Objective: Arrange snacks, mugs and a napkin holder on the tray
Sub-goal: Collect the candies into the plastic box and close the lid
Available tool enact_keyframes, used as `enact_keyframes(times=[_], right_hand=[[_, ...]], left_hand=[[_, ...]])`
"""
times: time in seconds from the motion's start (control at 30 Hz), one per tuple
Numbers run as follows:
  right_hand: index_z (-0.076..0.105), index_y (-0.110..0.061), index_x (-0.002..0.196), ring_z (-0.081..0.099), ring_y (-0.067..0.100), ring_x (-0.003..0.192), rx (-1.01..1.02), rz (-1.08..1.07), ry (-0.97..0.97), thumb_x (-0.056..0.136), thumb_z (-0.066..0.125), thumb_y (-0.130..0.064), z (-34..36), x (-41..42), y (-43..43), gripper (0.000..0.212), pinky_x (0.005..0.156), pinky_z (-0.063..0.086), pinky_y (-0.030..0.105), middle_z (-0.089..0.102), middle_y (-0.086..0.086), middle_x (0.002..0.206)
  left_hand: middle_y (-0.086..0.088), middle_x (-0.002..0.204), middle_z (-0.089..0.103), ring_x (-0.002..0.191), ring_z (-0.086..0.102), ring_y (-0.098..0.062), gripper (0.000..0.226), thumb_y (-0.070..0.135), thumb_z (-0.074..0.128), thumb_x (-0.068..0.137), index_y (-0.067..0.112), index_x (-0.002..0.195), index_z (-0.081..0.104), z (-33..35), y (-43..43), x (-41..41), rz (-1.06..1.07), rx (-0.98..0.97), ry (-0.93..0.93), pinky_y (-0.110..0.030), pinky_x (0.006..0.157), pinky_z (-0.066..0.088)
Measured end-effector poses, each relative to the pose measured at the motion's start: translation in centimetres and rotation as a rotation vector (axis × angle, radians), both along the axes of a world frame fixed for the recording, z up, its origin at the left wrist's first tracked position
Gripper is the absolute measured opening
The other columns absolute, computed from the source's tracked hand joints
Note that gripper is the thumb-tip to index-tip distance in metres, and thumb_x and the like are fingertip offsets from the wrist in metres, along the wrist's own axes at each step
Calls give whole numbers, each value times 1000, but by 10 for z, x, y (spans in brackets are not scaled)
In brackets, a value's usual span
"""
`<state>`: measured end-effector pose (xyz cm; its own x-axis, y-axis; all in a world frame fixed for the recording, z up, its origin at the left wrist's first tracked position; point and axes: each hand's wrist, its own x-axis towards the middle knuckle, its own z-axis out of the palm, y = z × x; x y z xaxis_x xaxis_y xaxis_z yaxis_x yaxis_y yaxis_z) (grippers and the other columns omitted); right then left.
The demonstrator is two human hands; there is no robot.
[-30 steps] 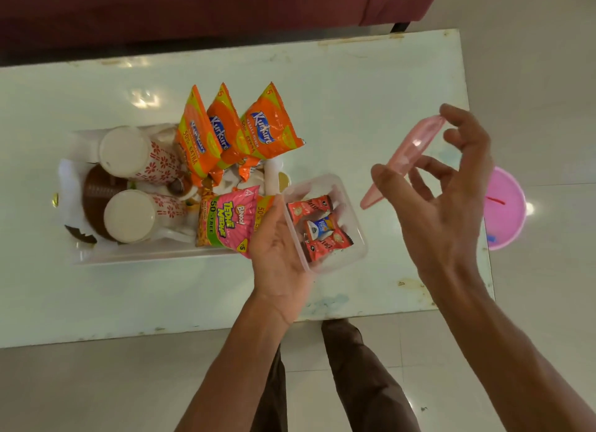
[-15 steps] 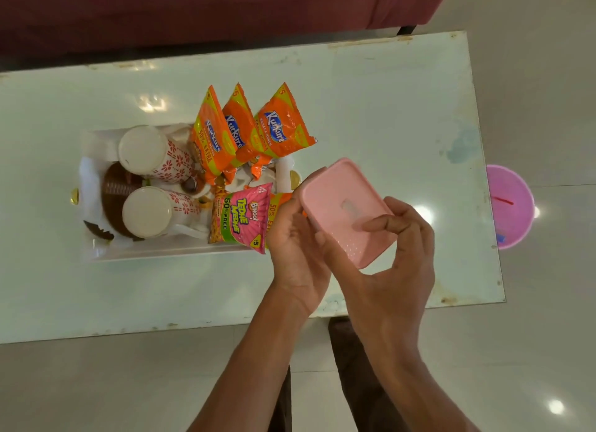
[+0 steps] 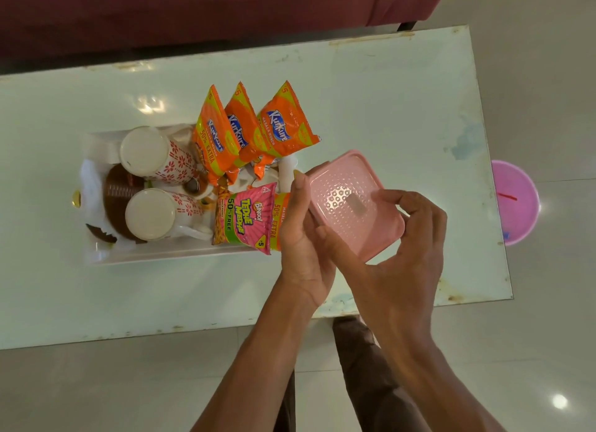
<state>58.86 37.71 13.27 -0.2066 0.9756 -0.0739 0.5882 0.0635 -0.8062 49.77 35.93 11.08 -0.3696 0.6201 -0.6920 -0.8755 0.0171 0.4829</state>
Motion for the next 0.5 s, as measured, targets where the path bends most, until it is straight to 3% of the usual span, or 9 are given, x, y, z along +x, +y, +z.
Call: enact_keyframes(times=[0.1, 0.17, 0.23, 0.3, 0.4, 0.5], right_hand=[[41, -31, 127, 46, -15, 113, -132, 28, 75, 60, 81, -56, -1, -1, 6, 82, 79, 41, -1, 43, -15, 126], [41, -31, 134, 55, -3, 116, -360, -44, 227, 68, 77, -53, 1, 1, 9, 78, 83, 52, 10, 48, -15, 132], [51, -31, 131, 63, 5, 111, -573, -111, 365, 83, 65, -57, 4, 6, 15, 57, 82, 59, 24, 60, -15, 126], [65, -27, 119, 68, 13, 107, -699, -132, 473, 92, 58, -48, 5, 13, 25, 35, 83, 59, 31, 71, -6, 114], [71, -21, 113, 69, 20, 106, -636, -78, 425, 91, 58, -42, 9, 26, 44, 33, 88, 58, 42, 74, 1, 108], [72, -27, 115, 67, 19, 107, -555, 40, 270, 90, 56, -50, 12, 37, 58, 38, 96, 53, 53, 75, -2, 107]], left_hand=[[-10, 118, 68, 104, 68, -25, 88, 65, 80, 63, 19, 135, 58, 0, 0, 0, 37, -2, 34, -45, 82, 58], [-10, 114, 67, 104, 64, -24, 66, 55, 56, 88, 12, 138, 54, 1, 1, 1, 98, -5, 35, -44, 83, 55], [-10, 110, 64, 100, 60, -23, 65, 48, 52, 89, 6, 139, 50, 4, 3, 2, 133, 4, 64, -36, 76, 54], [-10, 107, 62, 95, 57, -21, 57, 40, 60, 80, 6, 124, 53, 5, 3, 0, 91, 50, 81, -31, 70, 50], [-4, 90, 67, 81, 60, -15, 30, 36, 63, 83, 12, 101, 59, 6, 1, -19, -138, 15, 161, -25, 60, 49], [1, 95, 75, 82, 71, -12, 46, 54, 66, 81, 21, 114, 65, 11, 3, -42, -480, -111, 382, -25, 61, 54]])
